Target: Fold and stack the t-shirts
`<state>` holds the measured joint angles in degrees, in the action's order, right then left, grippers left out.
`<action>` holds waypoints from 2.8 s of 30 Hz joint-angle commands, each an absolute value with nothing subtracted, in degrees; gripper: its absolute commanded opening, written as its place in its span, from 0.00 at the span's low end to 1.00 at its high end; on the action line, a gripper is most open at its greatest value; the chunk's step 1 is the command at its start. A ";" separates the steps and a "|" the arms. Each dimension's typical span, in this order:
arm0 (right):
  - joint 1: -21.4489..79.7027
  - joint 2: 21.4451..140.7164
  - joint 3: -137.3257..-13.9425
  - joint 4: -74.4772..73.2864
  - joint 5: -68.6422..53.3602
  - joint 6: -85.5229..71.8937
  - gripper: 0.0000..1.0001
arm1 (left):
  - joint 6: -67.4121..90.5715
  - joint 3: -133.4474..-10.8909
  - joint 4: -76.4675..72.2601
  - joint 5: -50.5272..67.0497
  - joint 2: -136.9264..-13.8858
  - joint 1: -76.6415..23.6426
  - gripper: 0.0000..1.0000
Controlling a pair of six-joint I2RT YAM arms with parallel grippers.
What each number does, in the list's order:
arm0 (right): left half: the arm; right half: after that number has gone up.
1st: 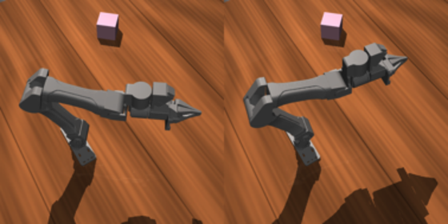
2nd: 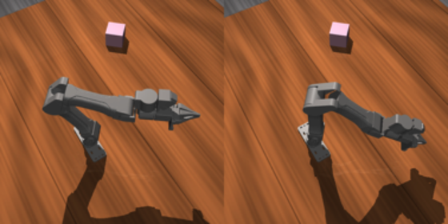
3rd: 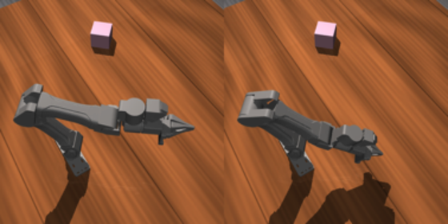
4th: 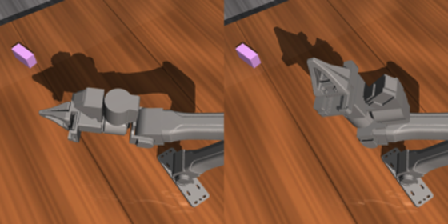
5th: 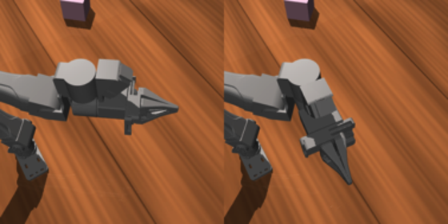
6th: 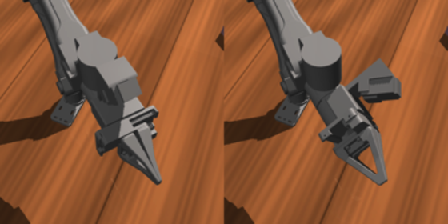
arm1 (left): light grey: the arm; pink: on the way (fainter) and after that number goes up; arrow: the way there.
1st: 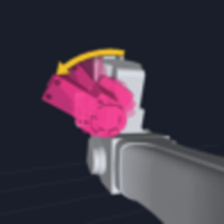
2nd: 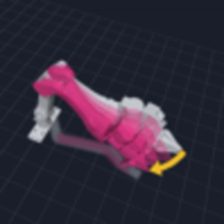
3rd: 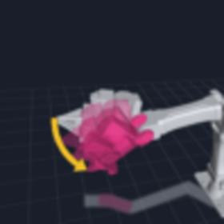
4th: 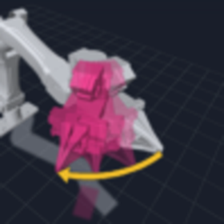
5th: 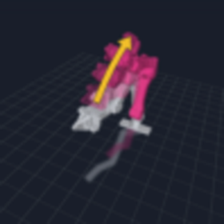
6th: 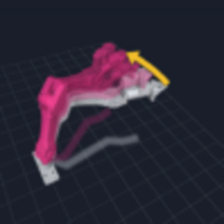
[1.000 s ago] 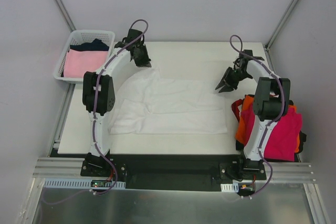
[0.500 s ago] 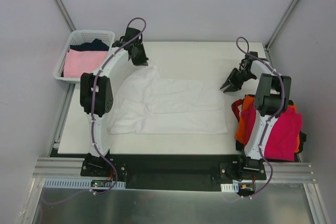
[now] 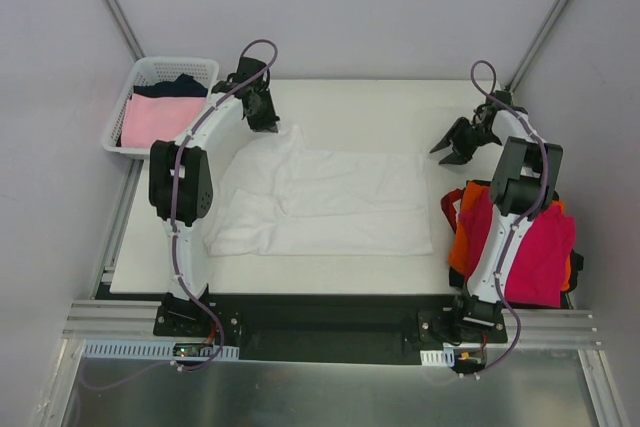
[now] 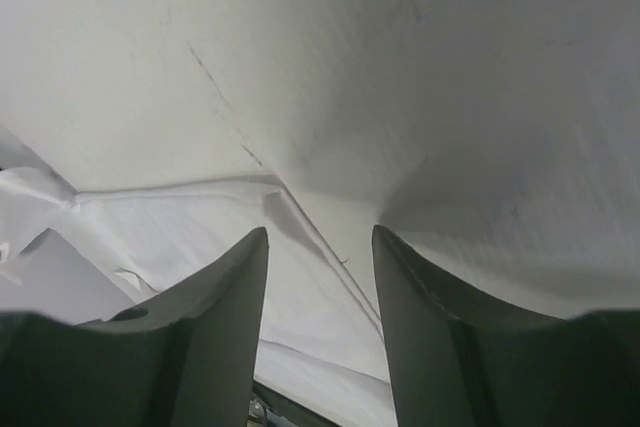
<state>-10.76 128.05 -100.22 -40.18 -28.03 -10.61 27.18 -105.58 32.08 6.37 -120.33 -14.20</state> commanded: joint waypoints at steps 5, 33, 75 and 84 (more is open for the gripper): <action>-11.51 130.87 -102.22 -34.02 -37.08 -12.65 0.62 | 25.93 -103.01 33.92 3.87 -114.35 -14.33 0.00; -10.28 128.76 -89.65 -24.87 -41.04 -16.43 0.43 | 25.40 -103.36 35.07 3.51 -115.31 -14.85 0.00; -6.86 109.96 -75.59 -29.70 -42.98 -13.80 0.01 | 23.82 -88.43 35.51 0.26 -100.47 -13.62 0.00; -6.15 101.78 -67.95 -31.37 -42.10 -12.57 0.01 | 23.82 -78.77 35.60 0.26 -92.03 -12.92 0.00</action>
<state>-6.74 107.31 -70.41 -29.23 -42.68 -14.35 24.62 -82.02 35.16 1.56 -97.38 -13.76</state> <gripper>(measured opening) 0.016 0.006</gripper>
